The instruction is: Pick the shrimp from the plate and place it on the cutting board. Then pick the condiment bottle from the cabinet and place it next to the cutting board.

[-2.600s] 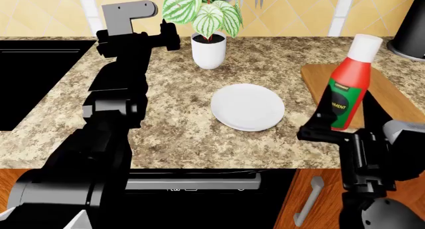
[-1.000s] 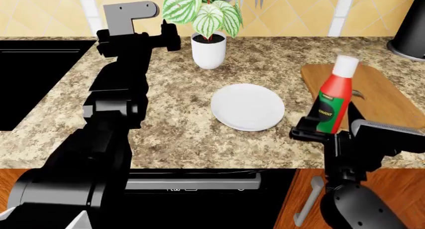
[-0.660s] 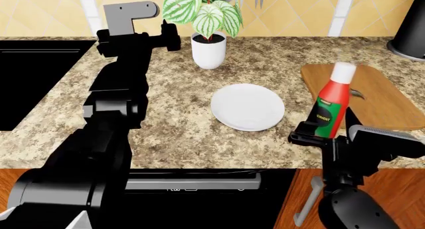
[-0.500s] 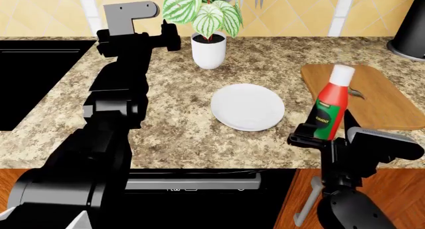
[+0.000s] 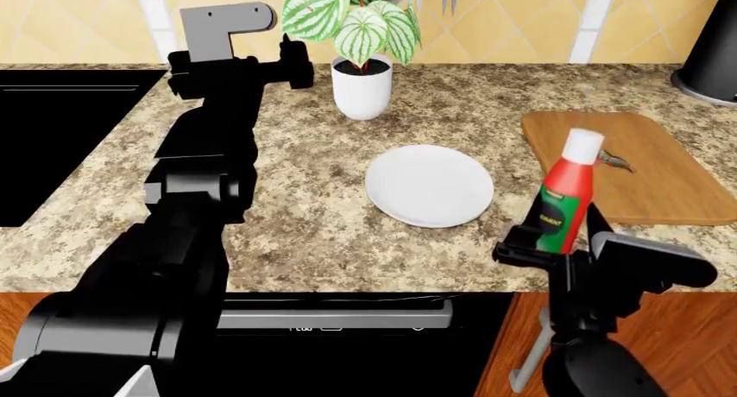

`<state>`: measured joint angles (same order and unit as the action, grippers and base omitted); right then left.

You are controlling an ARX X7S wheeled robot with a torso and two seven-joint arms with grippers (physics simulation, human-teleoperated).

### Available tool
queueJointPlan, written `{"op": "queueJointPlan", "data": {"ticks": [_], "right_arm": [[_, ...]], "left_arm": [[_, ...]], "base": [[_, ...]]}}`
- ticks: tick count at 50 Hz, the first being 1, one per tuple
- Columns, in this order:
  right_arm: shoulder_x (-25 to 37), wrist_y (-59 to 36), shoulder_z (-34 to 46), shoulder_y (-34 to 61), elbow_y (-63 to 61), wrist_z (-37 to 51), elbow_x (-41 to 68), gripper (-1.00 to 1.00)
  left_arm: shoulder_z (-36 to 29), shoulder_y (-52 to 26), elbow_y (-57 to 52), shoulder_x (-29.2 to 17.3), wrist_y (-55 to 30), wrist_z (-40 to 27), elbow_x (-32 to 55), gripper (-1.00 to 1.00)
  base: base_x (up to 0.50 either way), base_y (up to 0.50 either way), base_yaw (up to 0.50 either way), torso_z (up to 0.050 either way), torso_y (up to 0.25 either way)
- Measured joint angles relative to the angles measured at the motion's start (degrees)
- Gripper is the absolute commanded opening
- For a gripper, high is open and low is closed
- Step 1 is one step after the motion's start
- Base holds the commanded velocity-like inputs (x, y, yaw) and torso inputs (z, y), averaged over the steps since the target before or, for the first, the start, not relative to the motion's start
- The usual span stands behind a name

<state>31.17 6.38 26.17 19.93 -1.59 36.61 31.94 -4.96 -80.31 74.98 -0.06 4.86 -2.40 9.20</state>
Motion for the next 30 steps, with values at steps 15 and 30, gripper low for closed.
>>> {"op": "queueJointPlan", "data": {"ticks": [15,30], "right_arm": [[-0.52,1.04,0.01,-0.7,1.05,-0.43,-0.29,-1.0],[-1.37,1.95,0.1,-0.79,2.5,-1.18,-1.42,1.0]], "left_arm": [[-0.23,-0.04,0.0,0.0,-0.02,-0.03,0.24,1.0],[-0.17,0.0,0.0,0.0,0.04,-0.01,0.13,1.0]], "base": [[0.0,0.0,0.0,0.0,0.001],[0.0,0.0,0.0,0.0,0.0]]}}
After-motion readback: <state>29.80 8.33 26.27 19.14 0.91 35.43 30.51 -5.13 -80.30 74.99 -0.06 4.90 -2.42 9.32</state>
